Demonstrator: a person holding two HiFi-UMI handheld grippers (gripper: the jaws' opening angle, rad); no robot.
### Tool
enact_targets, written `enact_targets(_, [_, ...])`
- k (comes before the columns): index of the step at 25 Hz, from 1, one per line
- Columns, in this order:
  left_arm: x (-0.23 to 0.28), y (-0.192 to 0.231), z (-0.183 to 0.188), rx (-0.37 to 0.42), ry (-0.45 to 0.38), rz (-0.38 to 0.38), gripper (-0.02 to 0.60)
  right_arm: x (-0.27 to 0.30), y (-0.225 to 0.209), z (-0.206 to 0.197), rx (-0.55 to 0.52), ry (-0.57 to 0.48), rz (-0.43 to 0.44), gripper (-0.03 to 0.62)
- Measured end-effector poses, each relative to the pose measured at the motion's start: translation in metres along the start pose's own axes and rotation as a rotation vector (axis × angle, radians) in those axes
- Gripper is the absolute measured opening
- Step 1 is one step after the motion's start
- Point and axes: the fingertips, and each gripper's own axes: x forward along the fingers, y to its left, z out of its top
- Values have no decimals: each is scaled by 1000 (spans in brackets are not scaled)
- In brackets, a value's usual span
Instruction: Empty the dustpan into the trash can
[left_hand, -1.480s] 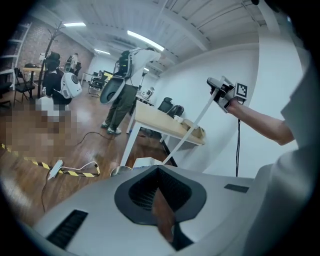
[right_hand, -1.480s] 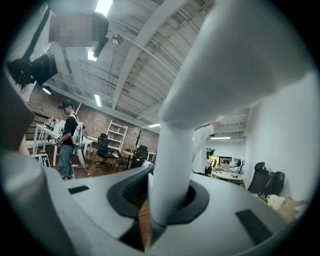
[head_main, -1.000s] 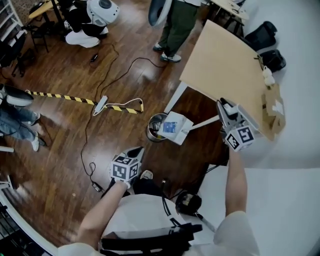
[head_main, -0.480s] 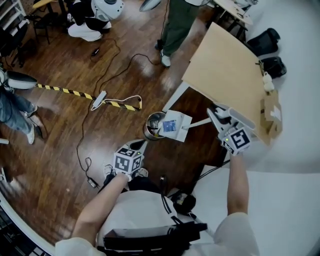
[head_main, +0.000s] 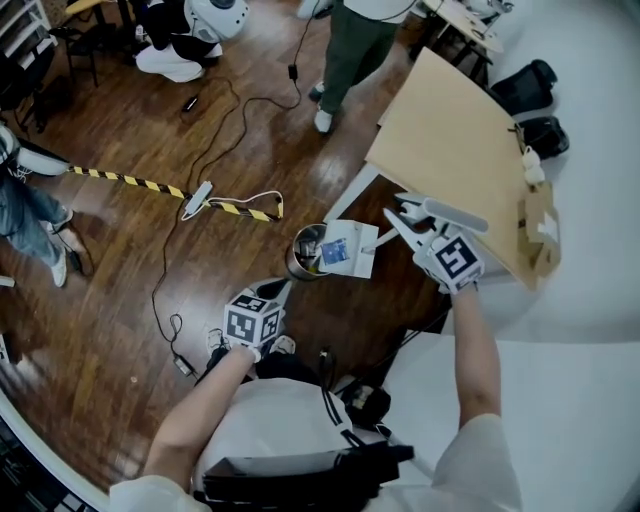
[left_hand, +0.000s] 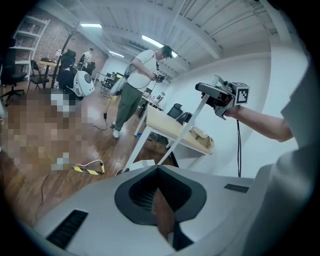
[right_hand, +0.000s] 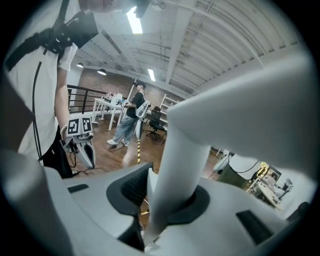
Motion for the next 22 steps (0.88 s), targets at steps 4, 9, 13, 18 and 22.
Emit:
enact_targets(4, [-9,10,2,-15,-18,8,-6,11,12,7,-21,22,22,95])
enact_targets(9, [-19,19,7,-38,-46,11,-6,35,42,25,-105,50,102,95])
enact_targets(13, [-24,23,8,-46,-57,9,-6,52,60,33,-152,57,142,95])
enact_targets(18, [-34,35,8,-67,-69,17,-6,63,80,42,-187,65,183,95])
enact_targets(22, [-41,44,11,-83,-80,18,-6,75,98,49,-228,77,215,95])
